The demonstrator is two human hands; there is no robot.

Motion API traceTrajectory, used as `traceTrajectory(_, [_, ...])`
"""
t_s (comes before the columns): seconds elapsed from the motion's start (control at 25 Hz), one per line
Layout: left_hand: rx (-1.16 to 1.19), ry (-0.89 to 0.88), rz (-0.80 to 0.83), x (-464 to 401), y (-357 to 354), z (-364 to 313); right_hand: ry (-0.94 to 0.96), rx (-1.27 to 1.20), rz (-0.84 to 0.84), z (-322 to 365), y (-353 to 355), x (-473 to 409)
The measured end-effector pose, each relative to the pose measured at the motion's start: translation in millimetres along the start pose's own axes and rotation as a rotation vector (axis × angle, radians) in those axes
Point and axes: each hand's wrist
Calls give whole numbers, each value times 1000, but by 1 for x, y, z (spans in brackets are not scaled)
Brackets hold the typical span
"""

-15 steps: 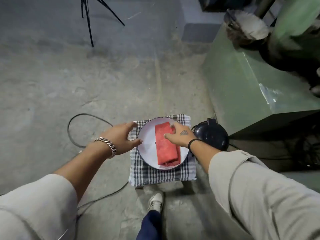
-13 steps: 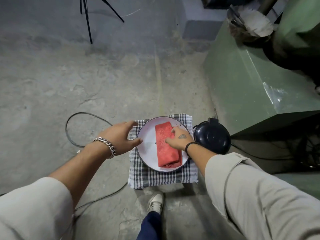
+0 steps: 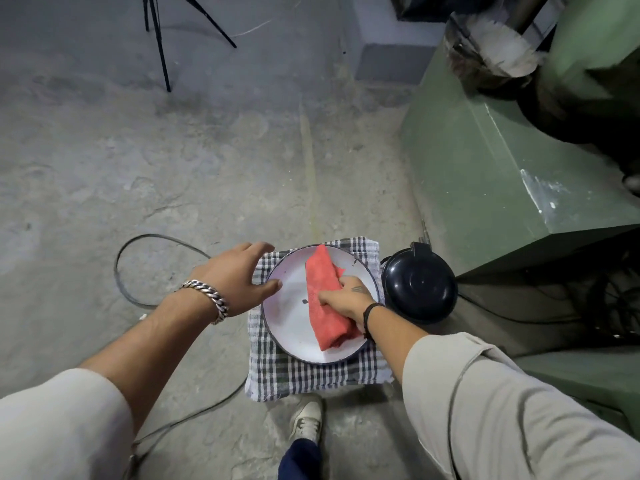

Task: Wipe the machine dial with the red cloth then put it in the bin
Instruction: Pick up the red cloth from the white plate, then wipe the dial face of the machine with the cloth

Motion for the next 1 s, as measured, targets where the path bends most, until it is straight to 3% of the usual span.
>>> traceTrajectory(0.24, [-6,-116,-42,-6,66,-71,216,-197,-8,59,87,80])
traceTrajectory(0.52, [-122,-416,-282,13,176,-239,464,-332,-326,95,269,211])
traceTrajectory(0.76, [-216,-672,-453,67,226,-397,618,-513,-499,55,405,335])
traceTrajectory(1.0, [-260,-841,-485,141,220,-533,670,-553,-690,-42,495,450])
Point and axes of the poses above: each hand's wrist, its own x-axis away from the middle knuckle, its own y-axis out of the back of the hand, z = x × y, and after that the axes turned 5 degrees about x, right-handed
